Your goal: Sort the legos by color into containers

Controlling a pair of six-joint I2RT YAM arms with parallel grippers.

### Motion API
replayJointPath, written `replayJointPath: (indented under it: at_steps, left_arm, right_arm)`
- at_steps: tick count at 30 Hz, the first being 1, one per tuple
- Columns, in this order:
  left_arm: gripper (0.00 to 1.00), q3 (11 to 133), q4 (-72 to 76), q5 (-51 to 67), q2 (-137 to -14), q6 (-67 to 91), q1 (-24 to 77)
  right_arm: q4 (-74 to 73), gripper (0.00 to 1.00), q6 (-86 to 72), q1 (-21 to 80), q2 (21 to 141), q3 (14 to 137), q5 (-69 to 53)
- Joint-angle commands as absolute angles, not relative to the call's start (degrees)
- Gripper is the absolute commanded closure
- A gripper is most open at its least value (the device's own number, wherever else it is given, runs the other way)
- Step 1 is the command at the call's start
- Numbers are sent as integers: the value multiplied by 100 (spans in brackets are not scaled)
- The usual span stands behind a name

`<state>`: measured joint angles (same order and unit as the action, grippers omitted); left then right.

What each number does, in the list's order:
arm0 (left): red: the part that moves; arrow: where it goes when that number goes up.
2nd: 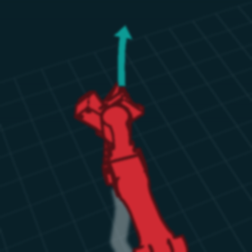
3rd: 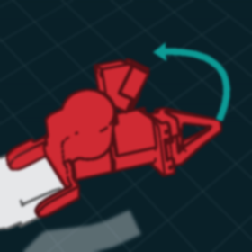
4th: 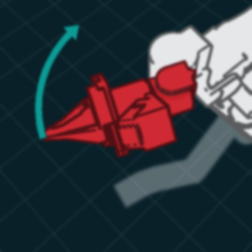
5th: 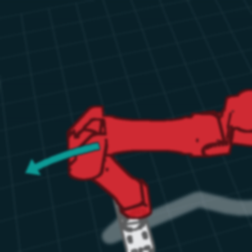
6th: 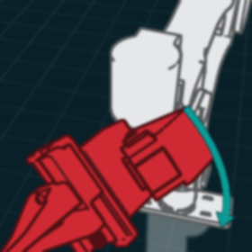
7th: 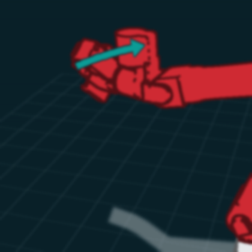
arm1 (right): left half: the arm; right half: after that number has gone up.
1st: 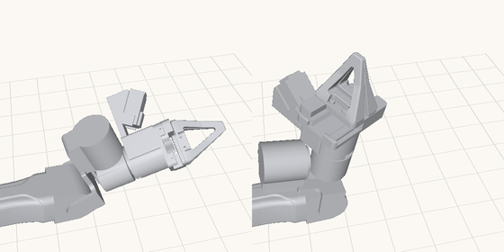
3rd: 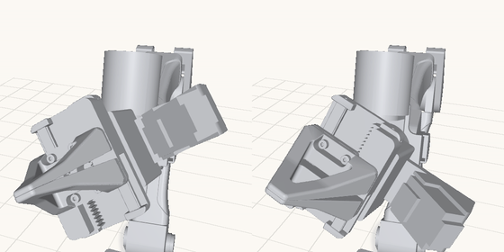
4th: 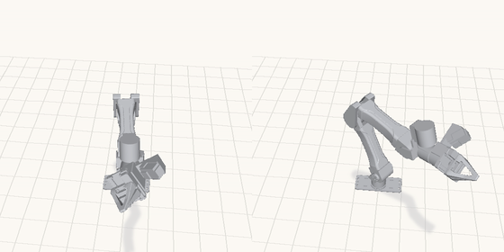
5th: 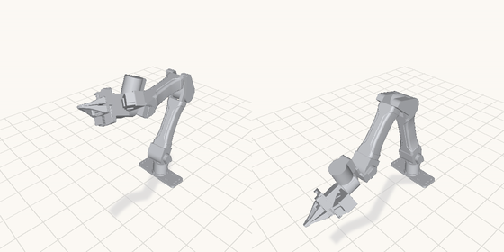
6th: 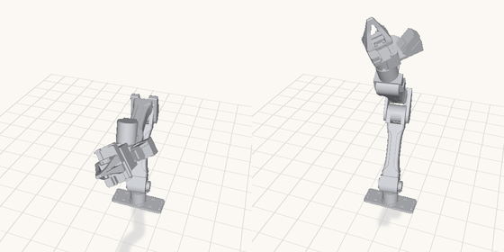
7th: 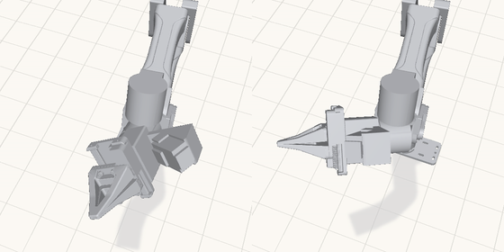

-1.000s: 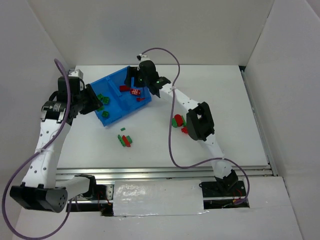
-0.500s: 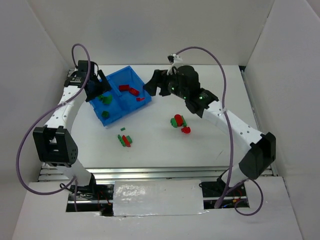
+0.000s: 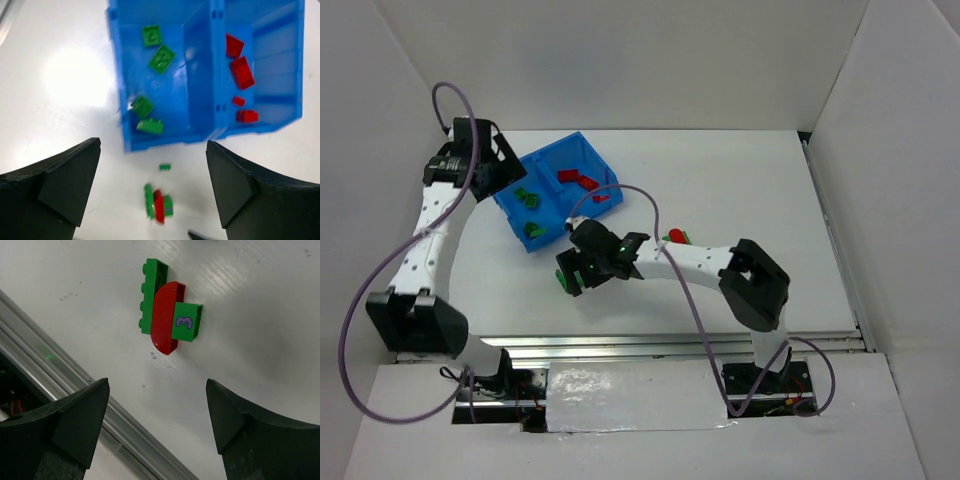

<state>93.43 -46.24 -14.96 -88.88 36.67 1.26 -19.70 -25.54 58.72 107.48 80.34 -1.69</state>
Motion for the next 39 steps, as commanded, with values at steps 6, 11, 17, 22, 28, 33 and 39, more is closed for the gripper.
replayJointPath:
  at_steps: [6, 11, 17, 22, 28, 33, 39]
  left_arm:
    - [0, 7763, -5176, -1328, -6725, 3384, 70]
    - [1, 7234, -5203, -1030, -6224, 3182, 70]
    - [1, 7180, -5247, -800, -6091, 3155, 70]
    - [1, 7269, -5308, -800, -6047, 3050, 70]
    - [1, 7111, -5353, -590, -6047, 3138, 62]
    - [0, 6830, -5151, 998, -6161, 3436, 70]
    - [1, 5986, -3500, 3374, -6257, 4578, 517]
  right_arm:
    - [-2768, 1, -2443, 6345, 11846, 9526, 483]
    - [-3005, 0, -2452, 6372, 12400, 10045, 1070]
    - [-3366, 0, -2250, 6372, 13042, 10731, 1494]
    - [-3200, 6, -2232, 6372, 13114, 10434, 1521]
    - [-2401, 71, -2294, 6381, 12262, 9189, 1494]
    - [-1083, 74, -2110, 6355, 10427, 7649, 1363]
    - [-545, 74, -1741, 6346, 8966, 6619, 827]
